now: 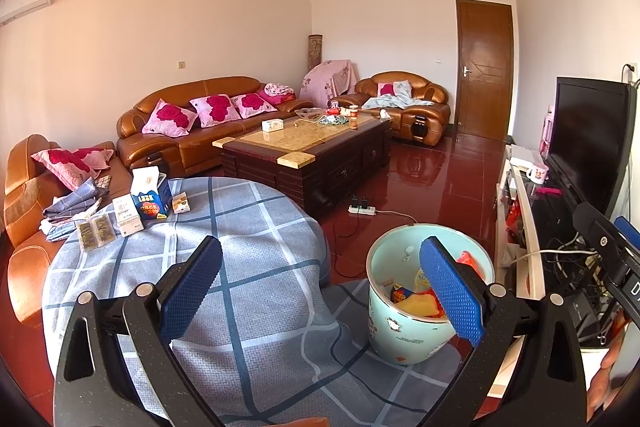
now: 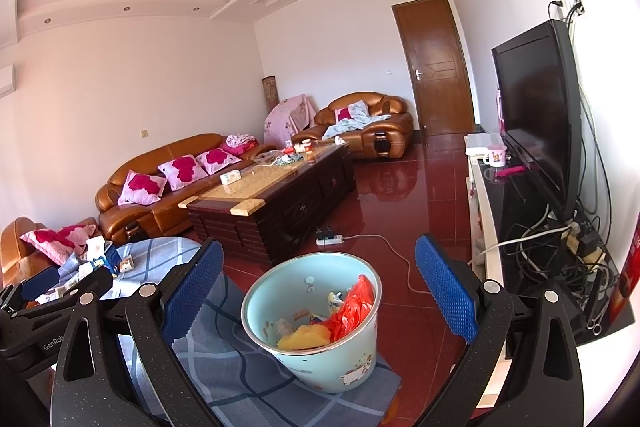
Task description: Collect trash
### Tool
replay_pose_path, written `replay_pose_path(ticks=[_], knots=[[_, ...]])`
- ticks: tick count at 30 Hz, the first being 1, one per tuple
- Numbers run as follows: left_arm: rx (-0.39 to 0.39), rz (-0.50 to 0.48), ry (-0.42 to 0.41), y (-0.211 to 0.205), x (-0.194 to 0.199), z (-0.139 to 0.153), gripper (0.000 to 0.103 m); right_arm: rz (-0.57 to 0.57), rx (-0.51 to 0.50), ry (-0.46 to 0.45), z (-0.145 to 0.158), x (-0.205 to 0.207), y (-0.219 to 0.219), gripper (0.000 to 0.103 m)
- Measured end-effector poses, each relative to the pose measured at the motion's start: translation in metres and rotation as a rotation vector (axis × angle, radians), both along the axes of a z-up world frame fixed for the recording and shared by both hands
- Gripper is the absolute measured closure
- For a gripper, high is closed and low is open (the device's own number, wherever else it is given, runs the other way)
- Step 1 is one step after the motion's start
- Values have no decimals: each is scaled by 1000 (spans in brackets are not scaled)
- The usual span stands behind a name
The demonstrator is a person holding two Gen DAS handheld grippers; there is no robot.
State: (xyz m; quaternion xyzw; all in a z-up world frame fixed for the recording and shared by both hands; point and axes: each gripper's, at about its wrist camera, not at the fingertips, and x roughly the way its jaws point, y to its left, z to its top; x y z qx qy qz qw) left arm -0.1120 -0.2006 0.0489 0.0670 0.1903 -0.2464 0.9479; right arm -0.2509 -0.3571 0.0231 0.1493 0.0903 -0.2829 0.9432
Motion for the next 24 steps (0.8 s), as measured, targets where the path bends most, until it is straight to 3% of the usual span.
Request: replay_pose_path(ticks=[16,24], knots=[[24,-16,-32,-4,-8,-4,6,0,1,-1,0,0,0,8],[30,-12,4,-4,3,-7,6,3,4,26,-5,6,1,8]])
